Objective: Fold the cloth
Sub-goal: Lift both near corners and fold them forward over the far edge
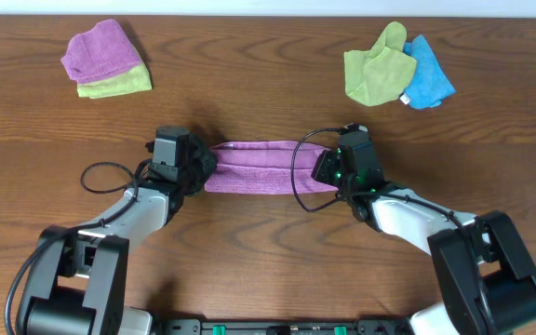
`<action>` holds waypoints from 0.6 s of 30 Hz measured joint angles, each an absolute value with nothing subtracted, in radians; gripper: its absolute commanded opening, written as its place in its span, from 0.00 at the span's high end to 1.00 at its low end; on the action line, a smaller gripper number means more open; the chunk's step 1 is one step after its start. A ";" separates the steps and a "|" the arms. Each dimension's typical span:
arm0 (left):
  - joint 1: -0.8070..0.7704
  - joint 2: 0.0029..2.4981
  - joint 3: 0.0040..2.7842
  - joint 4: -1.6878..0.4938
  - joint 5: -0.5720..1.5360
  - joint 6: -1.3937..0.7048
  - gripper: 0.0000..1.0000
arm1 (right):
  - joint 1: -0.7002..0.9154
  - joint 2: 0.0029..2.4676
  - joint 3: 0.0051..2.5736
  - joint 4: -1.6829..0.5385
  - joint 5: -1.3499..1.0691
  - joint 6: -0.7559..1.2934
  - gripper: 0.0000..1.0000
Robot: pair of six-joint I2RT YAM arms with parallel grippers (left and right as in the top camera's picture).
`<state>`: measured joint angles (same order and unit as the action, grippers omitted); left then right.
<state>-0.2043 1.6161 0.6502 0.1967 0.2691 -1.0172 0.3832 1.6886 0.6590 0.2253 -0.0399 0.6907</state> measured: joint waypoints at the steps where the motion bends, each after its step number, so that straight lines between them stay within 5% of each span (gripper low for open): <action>1: -0.204 1.616 0.650 0.197 0.257 -1.018 0.74 | 0.383 1.689 0.659 0.227 -0.039 0.686 0.83; 4: -0.204 1.616 0.651 0.204 0.240 -1.009 0.51 | 0.382 1.689 0.659 0.231 -0.030 0.686 0.56; 6: -0.204 1.616 0.651 0.215 0.231 -1.001 0.30 | 0.382 1.689 0.659 0.235 -0.027 0.675 0.45; 8: -0.204 1.616 0.651 0.220 0.228 -0.992 0.20 | 0.382 1.689 0.659 0.236 -0.027 0.675 0.41; 18: -0.154 1.502 0.652 0.123 0.233 -0.916 0.13 | 0.362 1.645 0.659 0.194 -0.044 0.673 0.37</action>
<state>-0.1543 1.5017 0.6518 0.1234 0.2333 -0.9157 0.3622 1.6447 0.6590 0.1944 -0.0441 0.6727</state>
